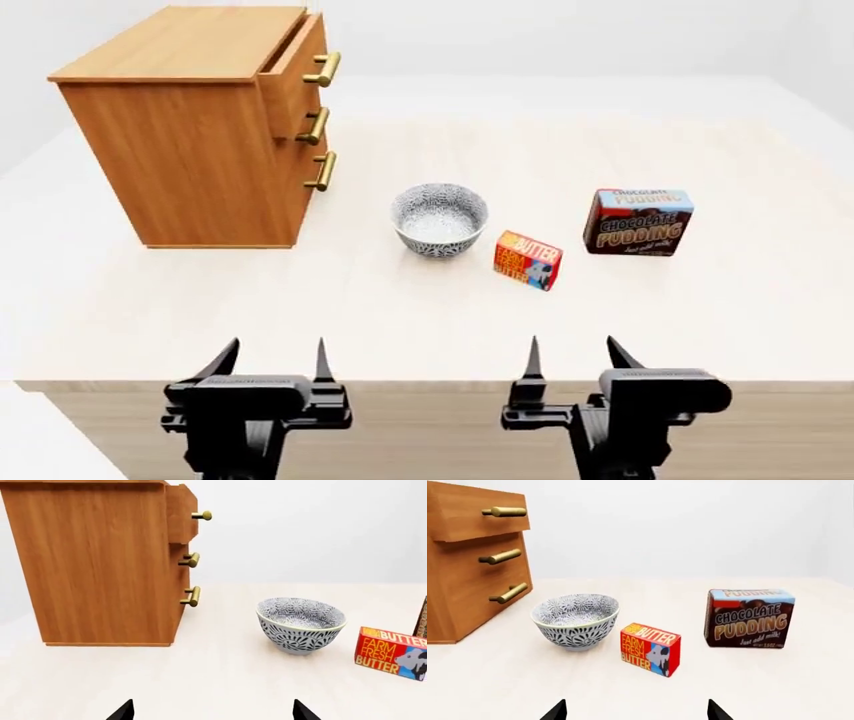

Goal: Put the butter at the back in the top drawer of the cabinet and close it.

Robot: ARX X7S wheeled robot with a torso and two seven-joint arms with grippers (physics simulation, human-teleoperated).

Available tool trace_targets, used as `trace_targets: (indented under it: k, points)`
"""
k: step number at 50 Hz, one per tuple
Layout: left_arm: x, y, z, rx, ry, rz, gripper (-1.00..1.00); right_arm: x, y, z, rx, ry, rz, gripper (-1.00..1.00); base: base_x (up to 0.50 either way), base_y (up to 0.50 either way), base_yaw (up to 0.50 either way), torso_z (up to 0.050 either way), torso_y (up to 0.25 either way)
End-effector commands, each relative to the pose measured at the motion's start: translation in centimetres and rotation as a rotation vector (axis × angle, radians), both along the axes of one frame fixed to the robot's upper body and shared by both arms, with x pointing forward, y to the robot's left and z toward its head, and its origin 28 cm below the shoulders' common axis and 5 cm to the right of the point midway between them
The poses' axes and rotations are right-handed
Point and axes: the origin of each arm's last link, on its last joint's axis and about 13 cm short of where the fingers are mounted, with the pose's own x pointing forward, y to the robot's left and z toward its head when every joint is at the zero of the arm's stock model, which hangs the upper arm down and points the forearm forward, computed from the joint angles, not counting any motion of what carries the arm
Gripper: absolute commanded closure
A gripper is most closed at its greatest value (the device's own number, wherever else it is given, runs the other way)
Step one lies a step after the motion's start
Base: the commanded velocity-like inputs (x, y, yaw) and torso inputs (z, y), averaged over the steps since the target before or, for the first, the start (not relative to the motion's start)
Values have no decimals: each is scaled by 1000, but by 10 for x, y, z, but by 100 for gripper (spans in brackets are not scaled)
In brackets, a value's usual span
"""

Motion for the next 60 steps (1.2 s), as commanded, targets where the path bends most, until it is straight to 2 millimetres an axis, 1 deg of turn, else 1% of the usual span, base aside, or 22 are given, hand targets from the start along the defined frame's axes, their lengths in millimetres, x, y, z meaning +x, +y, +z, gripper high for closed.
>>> trace_targets:
  k: [1,4,21,50,60]
  points:
    - [-7,1,15,3,-36,-14,-100,-5,-2,16,3,-20,3,-100,8,0,0,50,0]
    - [-8,1,17,2,-46,-18,-100,-7,-3,18,6,-35,2,-100,263,-21,0,9,0]
    - [-13,2,22,-6,-72,-22,-100,-10,-2,21,-9,-55,5,-100,500,-85,0,0,0]
    - [-13,3,24,-15,-73,-24,-100,-10,-3,22,2,-60,-6,-100,500,-8,0,0,0]
    - [-13,2,24,-17,-66,-28,-100,-10,-4,24,4,-67,-21,-100,61,0,0,0,2]
